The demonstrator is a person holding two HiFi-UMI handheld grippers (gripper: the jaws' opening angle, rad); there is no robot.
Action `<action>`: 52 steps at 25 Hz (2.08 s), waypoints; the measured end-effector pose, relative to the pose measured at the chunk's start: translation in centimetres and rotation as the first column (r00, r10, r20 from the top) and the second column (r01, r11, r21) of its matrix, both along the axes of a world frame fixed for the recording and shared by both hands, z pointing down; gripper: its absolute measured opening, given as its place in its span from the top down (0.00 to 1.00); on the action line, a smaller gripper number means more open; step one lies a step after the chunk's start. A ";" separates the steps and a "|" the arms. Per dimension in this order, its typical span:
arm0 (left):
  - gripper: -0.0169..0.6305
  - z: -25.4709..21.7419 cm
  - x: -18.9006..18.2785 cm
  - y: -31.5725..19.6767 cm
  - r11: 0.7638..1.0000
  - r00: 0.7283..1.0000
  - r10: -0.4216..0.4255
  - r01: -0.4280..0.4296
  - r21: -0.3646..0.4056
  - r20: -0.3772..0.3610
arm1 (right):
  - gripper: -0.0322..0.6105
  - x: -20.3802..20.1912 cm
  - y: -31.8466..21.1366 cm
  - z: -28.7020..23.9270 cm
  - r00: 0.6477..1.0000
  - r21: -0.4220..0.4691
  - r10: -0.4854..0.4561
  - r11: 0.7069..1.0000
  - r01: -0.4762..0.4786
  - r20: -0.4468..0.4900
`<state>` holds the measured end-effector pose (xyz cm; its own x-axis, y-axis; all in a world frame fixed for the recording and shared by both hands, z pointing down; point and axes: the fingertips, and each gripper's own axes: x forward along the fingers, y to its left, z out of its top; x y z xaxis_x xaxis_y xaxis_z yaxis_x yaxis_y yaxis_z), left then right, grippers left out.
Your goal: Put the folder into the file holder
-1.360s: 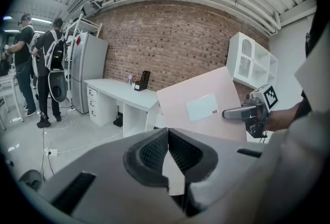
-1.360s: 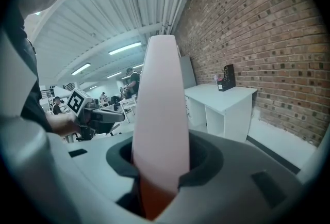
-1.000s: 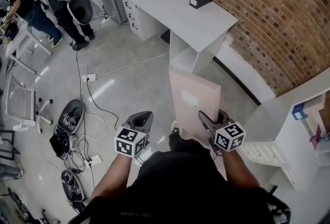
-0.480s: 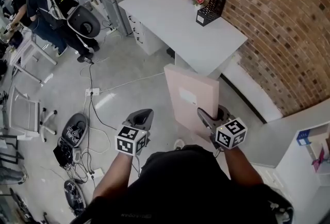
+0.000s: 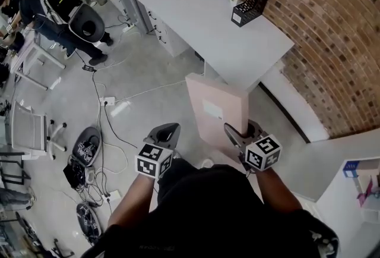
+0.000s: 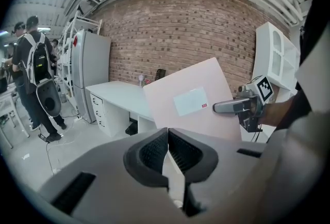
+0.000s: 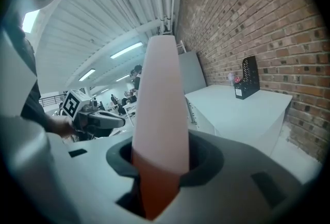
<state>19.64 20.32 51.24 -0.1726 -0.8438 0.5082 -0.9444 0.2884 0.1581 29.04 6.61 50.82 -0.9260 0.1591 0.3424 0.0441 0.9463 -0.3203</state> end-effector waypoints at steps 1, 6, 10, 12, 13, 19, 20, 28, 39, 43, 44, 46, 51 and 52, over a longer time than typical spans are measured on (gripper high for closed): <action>0.97 0.2 -0.6 -0.2 1.000 1.000 -0.005 0.005 0.000 -0.007 | 0.69 -0.4 -0.1 0.3 1.000 0.000 -0.003 1.000 0.003 -0.008; 0.97 1.9 -3.3 -1.4 1.000 0.999 0.003 -0.003 -0.011 -0.041 | 0.69 -3.2 -1.0 1.9 0.999 -0.009 -0.003 1.000 0.002 -0.042; 0.97 3.3 -6.8 -2.9 0.999 0.997 0.037 -0.038 -0.017 -0.062 | 0.69 -6.7 -2.3 2.5 0.998 0.000 0.027 1.000 -0.027 -0.054; 0.97 3.1 -9.7 -4.1 0.999 0.997 0.052 -0.052 -0.007 -0.058 | 0.69 -9.0 -3.1 2.4 0.997 0.003 0.043 0.999 -0.043 -0.056; 0.97 2.7 -11.4 -4.8 0.998 0.997 0.058 -0.058 0.005 -0.050 | 0.69 -10.2 -3.5 2.2 0.997 0.007 0.051 0.999 -0.051 -0.056; 0.97 -1.7 -22.7 -8.1 0.991 0.995 0.097 -0.098 0.089 0.006 | 0.69 -18.6 -5.5 0.1 0.993 0.048 0.112 0.993 -0.110 -0.043; 0.97 -2.1 -24.2 -8.4 0.989 0.993 0.113 -0.114 0.094 0.016 | 0.69 -20.0 -5.7 -0.2 0.992 0.052 0.124 0.991 -0.122 -0.036; 0.97 0.4 -34.0 -8.6 0.981 0.983 0.184 -0.183 0.060 -0.018 | 0.69 -29.0 -6.6 -0.9 0.978 0.107 0.208 0.973 -0.205 -0.021; 0.97 2.8 -39.2 -9.4 0.975 0.972 0.222 -0.219 0.043 -0.079 | 0.69 -33.8 -8.6 -0.6 0.948 0.084 0.314 0.948 -0.308 -0.062; 0.97 2.0 -39.7 -11.2 0.966 0.965 0.254 -0.250 0.065 -0.067 | 0.69 -34.5 -11.3 -1.5 0.930 0.069 0.367 0.929 -0.364 -0.033; 0.97 2.1 -39.9 -11.6 0.965 0.964 0.259 -0.255 0.063 -0.065 | 0.69 -34.7 -12.2 -1.6 0.924 0.068 0.382 0.923 -0.380 -0.027; 0.97 2.5 -40.5 -12.6 0.964 0.962 0.265 -0.262 0.053 -0.069 | 0.69 -35.1 -14.2 -1.9 0.911 0.070 0.413 0.909 -0.411 -0.015; 0.97 2.8 -42.8 -17.5 0.955 0.953 0.297 -0.295 0.032 -0.055 | 0.69 -36.1 -19.9 -2.9 0.881 0.062 0.470 0.879 -0.472 0.042; 0.97 2.5 -43.3 -18.8 0.951 0.950 0.307 -0.306 0.033 -0.049 | 0.69 -36.4 -21.0 -2.9 0.875 0.059 0.483 0.873 -0.485 0.047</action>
